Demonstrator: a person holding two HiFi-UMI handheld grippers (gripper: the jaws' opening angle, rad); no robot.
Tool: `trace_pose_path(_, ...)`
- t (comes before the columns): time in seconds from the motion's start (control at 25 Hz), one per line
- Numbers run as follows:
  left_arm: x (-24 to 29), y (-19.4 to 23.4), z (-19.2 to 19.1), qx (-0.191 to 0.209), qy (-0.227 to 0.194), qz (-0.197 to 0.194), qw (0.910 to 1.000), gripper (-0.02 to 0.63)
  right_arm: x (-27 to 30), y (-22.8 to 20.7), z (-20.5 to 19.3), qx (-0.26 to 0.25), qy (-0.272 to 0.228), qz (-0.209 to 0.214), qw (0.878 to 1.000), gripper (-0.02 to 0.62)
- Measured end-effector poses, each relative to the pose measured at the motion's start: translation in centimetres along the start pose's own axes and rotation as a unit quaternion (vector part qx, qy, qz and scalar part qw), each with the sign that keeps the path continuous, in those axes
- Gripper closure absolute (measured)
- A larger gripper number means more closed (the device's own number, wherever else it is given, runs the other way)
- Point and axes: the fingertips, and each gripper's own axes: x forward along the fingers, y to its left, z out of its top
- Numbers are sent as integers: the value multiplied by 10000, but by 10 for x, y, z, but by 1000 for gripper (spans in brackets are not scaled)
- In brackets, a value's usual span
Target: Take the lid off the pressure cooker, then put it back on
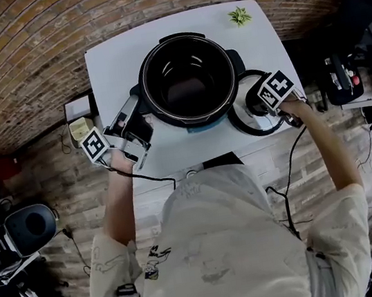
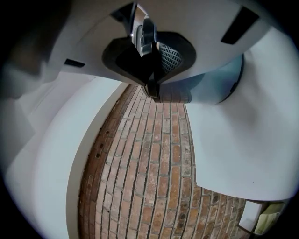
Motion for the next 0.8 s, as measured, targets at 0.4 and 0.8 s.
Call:
trace_pose_path(0.4,-1,0,0,71,-45,51,10000,534,2,-1,0,-102,-127,-289,9995,301)
trace_pose_path(0.8,-3,2,9,892,-267,635,9936,403,-17,4,13,125,-1276,97,9917,183)
